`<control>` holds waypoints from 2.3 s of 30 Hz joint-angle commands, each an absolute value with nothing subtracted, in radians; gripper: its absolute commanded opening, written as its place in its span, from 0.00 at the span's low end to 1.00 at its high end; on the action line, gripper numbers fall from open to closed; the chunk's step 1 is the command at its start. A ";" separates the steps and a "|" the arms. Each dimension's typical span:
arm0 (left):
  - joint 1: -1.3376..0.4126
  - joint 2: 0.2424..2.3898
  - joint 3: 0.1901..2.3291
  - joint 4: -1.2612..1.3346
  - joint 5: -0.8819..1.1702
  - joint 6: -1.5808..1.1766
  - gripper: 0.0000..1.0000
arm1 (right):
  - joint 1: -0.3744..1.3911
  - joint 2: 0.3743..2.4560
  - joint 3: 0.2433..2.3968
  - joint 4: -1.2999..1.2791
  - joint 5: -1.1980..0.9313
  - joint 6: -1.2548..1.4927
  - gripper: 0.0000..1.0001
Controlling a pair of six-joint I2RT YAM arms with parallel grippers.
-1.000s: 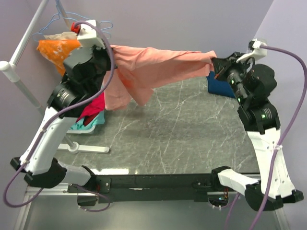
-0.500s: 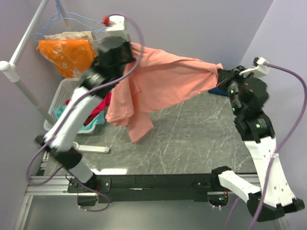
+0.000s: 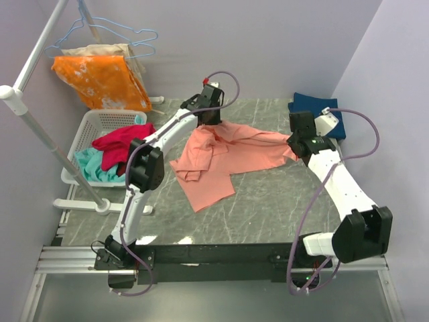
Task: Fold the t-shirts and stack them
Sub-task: Flatten the tshirt out
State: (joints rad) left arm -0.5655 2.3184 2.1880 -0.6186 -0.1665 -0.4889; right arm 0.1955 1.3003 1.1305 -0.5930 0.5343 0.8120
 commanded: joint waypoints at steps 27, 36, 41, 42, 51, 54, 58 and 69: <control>-0.431 1.968 1.748 -0.658 -0.261 -0.600 0.86 | 0.127 1.512 1.284 -0.558 0.454 0.781 0.85; -0.341 1.928 1.577 -0.652 -0.216 -0.649 0.81 | 0.132 1.548 1.307 -0.557 0.420 0.749 0.84; -0.315 1.939 1.525 -0.655 -0.218 -0.673 0.82 | 0.132 1.557 1.327 -0.560 0.420 0.738 0.84; -0.310 1.939 1.511 -0.658 -0.221 -0.679 0.82 | 0.130 1.560 1.331 -0.558 0.419 0.736 0.84; -0.213 1.940 1.447 -0.718 -0.334 -0.747 0.83 | 0.130 1.572 1.347 -0.561 0.414 0.726 0.84; -0.175 1.924 1.422 -0.709 -0.345 -0.746 0.83 | 0.130 1.578 1.356 -0.566 0.414 0.724 0.84; -0.158 1.891 1.410 -0.686 -0.328 -0.706 0.83 | 0.132 1.588 1.359 -0.571 0.408 0.730 0.84; -0.256 1.721 1.318 -0.538 -0.215 -0.565 0.84 | 0.149 1.585 1.332 -0.563 0.407 0.735 0.84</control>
State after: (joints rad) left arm -0.2142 1.8198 1.3239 -0.5968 -0.2363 -0.6262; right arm 0.1326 1.5829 1.3128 -0.5770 0.3977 0.7345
